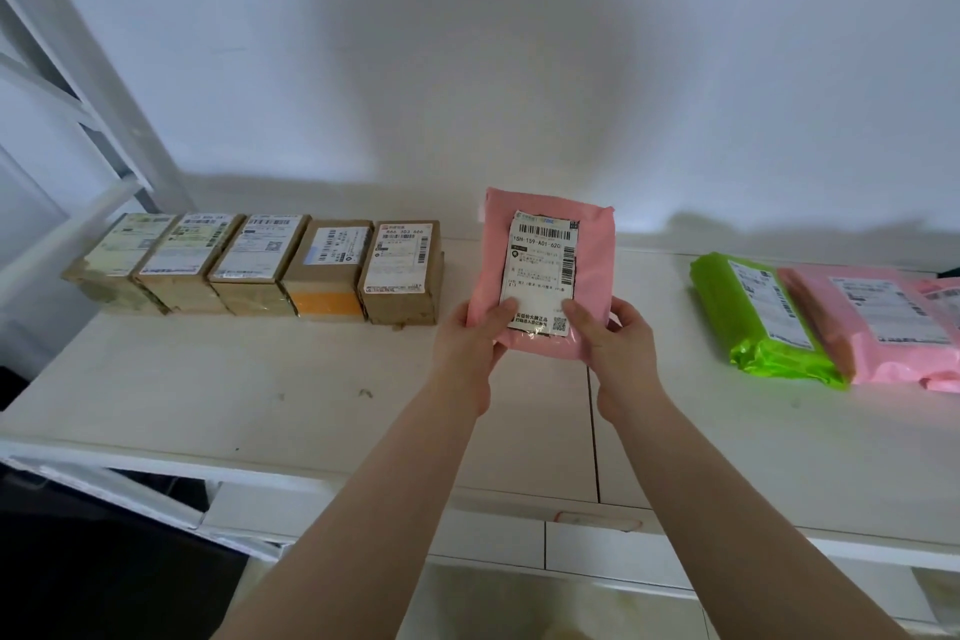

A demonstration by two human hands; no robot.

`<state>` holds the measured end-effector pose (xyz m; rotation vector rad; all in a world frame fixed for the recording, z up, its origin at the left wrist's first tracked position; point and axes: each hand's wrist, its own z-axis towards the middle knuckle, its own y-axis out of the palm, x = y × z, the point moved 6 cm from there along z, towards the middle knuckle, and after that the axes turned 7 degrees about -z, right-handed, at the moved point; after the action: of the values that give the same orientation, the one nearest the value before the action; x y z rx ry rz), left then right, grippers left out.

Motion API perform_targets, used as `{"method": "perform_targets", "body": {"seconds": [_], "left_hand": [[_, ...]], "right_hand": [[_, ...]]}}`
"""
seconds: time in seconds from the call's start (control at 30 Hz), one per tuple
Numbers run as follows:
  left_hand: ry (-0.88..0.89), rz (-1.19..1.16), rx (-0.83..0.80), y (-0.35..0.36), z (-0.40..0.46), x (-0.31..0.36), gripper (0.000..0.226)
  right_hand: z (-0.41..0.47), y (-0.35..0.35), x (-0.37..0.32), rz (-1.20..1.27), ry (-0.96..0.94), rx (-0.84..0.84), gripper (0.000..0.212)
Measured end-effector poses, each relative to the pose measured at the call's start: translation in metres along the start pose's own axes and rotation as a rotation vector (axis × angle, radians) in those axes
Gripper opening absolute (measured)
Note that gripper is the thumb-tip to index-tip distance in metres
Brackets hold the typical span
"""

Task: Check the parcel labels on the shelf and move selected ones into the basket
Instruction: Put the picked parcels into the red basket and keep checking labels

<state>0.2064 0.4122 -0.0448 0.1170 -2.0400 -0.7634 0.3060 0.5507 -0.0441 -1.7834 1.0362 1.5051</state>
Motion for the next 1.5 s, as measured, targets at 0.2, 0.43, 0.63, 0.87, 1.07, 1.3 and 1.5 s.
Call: {"method": "perform_targets", "body": {"seconds": [0.2,0.43,0.63,0.87,1.07,1.3,1.5], "left_hand": [[-0.229,0.076,0.206,-0.029,0.011,-0.014,0.033],[-0.241,0.114,0.188,-0.037,0.03,-0.012,0.025],[-0.23,0.103,0.234,-0.044,0.045,-0.008,0.022],[-0.25,0.114,0.231,-0.048,0.052,-0.006,0.022],[-0.249,0.14,0.261,-0.054,0.059,-0.008,0.028],[-0.305,0.17,0.218,-0.051,0.057,-0.013,0.031],[-0.363,0.352,0.07,-0.037,0.048,-0.024,0.037]], "right_hand": [[0.021,0.023,0.024,-0.066,0.144,0.043,0.065],[0.037,0.045,0.035,-0.155,0.13,0.037,0.06],[0.044,0.059,0.038,-0.276,0.086,0.017,0.06],[0.054,0.064,0.04,-0.453,0.023,0.01,0.056],[0.056,0.069,0.039,-0.584,0.009,0.014,0.059],[0.057,0.069,0.038,-0.663,0.035,0.026,0.066],[0.052,0.059,0.036,-0.66,0.071,0.082,0.076]]}}
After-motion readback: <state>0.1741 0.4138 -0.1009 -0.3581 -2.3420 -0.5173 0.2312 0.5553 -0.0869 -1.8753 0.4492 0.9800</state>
